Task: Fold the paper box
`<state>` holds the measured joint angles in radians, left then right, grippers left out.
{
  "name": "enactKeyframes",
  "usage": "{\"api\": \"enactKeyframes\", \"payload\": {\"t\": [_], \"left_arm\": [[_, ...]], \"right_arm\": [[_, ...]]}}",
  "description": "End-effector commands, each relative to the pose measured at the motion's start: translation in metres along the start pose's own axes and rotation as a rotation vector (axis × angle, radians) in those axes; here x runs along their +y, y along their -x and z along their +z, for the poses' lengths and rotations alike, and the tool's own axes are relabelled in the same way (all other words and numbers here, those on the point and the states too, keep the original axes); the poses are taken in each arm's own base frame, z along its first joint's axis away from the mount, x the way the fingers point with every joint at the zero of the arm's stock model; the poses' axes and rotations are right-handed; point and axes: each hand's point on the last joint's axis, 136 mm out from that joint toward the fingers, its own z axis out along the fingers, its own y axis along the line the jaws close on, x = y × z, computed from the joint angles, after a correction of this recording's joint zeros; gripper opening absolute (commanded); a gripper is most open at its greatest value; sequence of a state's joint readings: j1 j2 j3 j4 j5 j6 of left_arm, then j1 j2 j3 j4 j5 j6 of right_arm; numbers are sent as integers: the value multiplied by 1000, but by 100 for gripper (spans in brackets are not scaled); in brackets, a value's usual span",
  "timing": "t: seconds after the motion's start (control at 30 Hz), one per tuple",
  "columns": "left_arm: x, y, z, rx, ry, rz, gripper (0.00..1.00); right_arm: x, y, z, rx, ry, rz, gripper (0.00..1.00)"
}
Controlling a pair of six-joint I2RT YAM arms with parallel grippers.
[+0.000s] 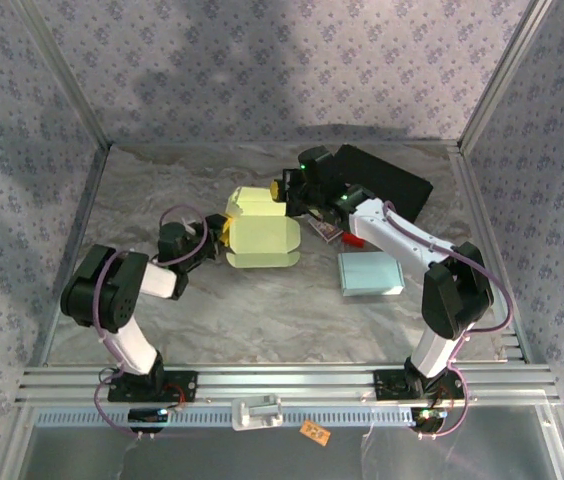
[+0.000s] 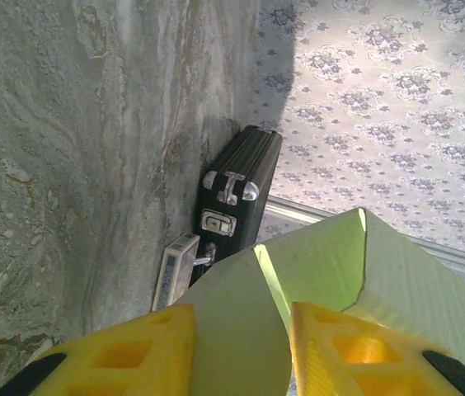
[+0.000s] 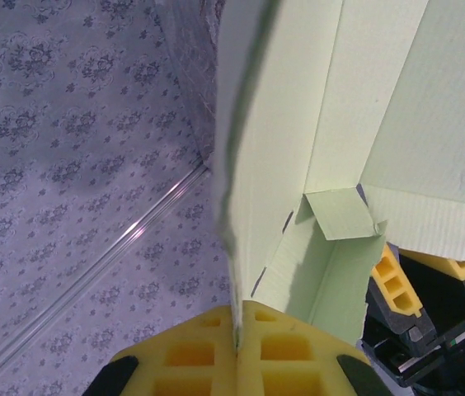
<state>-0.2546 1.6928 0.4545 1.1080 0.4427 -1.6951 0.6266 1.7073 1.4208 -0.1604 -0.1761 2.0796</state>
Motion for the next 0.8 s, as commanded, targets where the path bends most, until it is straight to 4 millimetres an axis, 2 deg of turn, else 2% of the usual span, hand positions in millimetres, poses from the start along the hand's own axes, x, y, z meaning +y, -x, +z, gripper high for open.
{"api": "enactKeyframes", "payload": {"t": [0.0,0.1,0.2,0.3,0.4,0.47,0.57,0.67,0.77], "left_arm": [[-7,3,-11,-24,-16,9,38],[24,4,-30,-41,144,-52,44],[49,-5,-59,-34,325,-35,47],[72,-12,-99,-35,514,0,51],[86,-10,-137,-73,585,-12,52],[86,-5,-155,-112,573,-15,52],[70,4,-165,-144,546,52,48],[58,11,-163,-125,559,166,42],[50,20,-155,-96,578,292,37]], "right_arm": [[-9,3,3,-1,-38,-16,0],[-19,8,5,-10,-64,-63,0],[-29,12,13,-5,-84,-122,0],[-38,12,25,8,-90,-174,0],[-45,7,40,31,-87,-211,0],[-51,-1,51,62,-94,-230,0],[-58,-13,60,82,-118,-270,0],[-67,-19,68,94,-145,-331,0],[-75,-17,73,103,-170,-405,0]]}}
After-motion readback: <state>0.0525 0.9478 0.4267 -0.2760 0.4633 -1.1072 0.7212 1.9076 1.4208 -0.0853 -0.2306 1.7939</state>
